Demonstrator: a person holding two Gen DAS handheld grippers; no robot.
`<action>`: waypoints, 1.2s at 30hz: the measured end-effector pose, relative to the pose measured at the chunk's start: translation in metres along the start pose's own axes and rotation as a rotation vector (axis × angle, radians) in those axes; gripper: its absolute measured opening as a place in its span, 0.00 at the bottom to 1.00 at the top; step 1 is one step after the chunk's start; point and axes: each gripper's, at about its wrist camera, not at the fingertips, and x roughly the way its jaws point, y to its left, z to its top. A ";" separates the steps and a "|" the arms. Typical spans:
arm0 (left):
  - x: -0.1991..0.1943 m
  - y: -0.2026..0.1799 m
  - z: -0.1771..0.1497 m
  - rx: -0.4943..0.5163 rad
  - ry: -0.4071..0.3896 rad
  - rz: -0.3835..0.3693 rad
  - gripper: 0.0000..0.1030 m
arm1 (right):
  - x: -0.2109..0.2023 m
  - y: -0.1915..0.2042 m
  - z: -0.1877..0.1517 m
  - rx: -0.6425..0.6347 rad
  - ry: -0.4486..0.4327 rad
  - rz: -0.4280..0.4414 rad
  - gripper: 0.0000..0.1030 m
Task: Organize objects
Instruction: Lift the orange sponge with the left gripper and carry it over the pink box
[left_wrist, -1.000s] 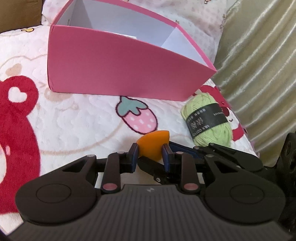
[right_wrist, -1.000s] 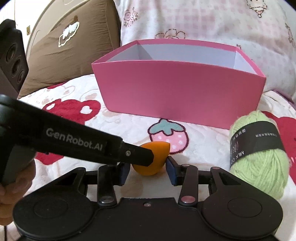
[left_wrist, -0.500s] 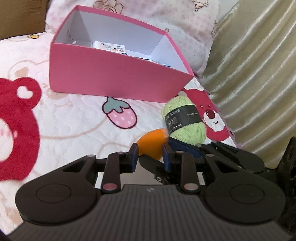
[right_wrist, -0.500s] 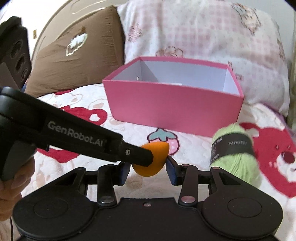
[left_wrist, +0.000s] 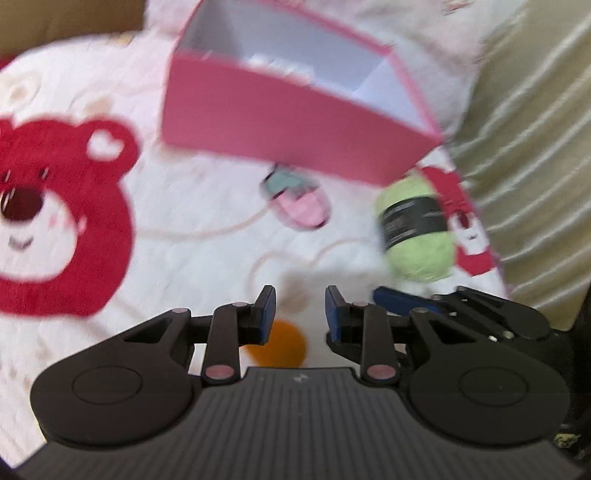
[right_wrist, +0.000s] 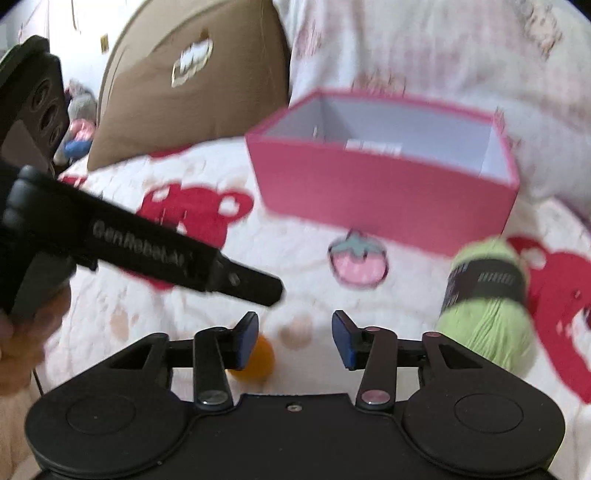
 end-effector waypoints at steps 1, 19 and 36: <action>0.004 0.004 -0.001 -0.021 0.021 0.004 0.28 | 0.004 0.000 -0.001 0.008 0.021 0.012 0.57; 0.031 0.010 -0.019 -0.095 0.139 0.077 0.45 | 0.043 0.029 -0.022 -0.075 0.115 0.097 0.40; 0.000 -0.008 -0.010 -0.071 0.029 0.009 0.37 | 0.020 0.031 -0.008 -0.019 -0.002 0.048 0.41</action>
